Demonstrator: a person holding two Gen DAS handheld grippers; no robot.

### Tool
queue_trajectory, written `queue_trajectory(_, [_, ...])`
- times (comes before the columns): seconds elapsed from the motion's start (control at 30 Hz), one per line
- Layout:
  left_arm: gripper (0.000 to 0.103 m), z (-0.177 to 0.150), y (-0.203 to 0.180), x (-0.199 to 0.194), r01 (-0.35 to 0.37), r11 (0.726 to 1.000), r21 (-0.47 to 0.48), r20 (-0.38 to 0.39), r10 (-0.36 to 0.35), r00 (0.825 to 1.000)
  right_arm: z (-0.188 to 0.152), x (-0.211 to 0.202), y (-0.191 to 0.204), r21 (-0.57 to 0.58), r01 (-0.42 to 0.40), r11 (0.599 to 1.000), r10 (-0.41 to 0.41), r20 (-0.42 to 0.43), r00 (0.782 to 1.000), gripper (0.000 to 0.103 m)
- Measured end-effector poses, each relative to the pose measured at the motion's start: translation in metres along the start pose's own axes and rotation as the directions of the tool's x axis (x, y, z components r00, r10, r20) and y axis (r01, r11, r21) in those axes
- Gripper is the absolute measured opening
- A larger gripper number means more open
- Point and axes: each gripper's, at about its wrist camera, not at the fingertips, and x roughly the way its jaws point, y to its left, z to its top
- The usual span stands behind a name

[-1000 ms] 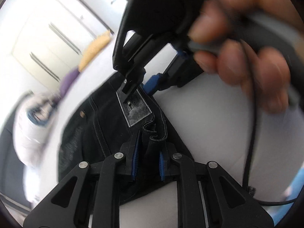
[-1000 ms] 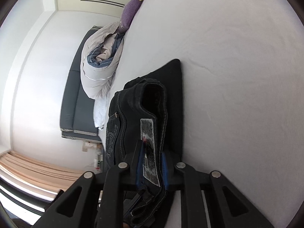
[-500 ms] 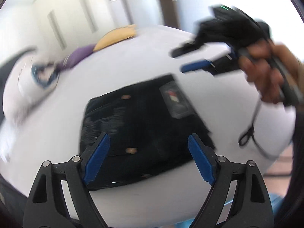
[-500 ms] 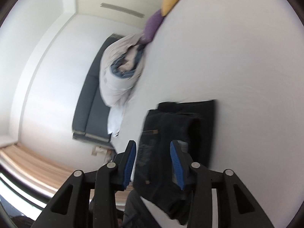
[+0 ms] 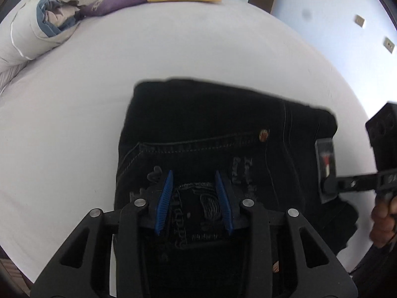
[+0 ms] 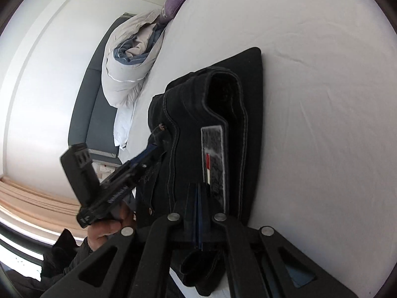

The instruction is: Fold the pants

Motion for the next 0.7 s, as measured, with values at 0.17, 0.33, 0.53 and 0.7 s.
queue_trajectory(0.17, [0.033,-0.024,0.000,-0.023,0.013,1.000,-0.026,0.032,-0.012,0.999,-0.006,-0.001,0.000,0.004,-0.010,1.000,0.009,0.021,1.000,0.000])
queue_trajectory(0.33, [0.035,-0.051,-0.007,-0.055,-0.029,0.994,0.108,0.030,0.026,0.999,-0.017,-0.027,0.013,-0.031,0.043,0.999,-0.040,0.068,0.997,0.042])
queue_trajectory(0.53, [0.092,-0.018,0.066,-0.099,0.041,0.990,-0.135,0.157,-0.019,0.987,-0.014,-0.058,0.001,0.043,0.093,0.995,-0.098,0.158,0.983,0.066])
queue_trajectory(0.7, [0.096,0.007,0.096,-0.074,0.147,0.972,-0.184,0.078,-0.135,0.988,-0.003,-0.037,-0.005,0.143,0.134,0.981,-0.150,0.103,0.983,0.068])
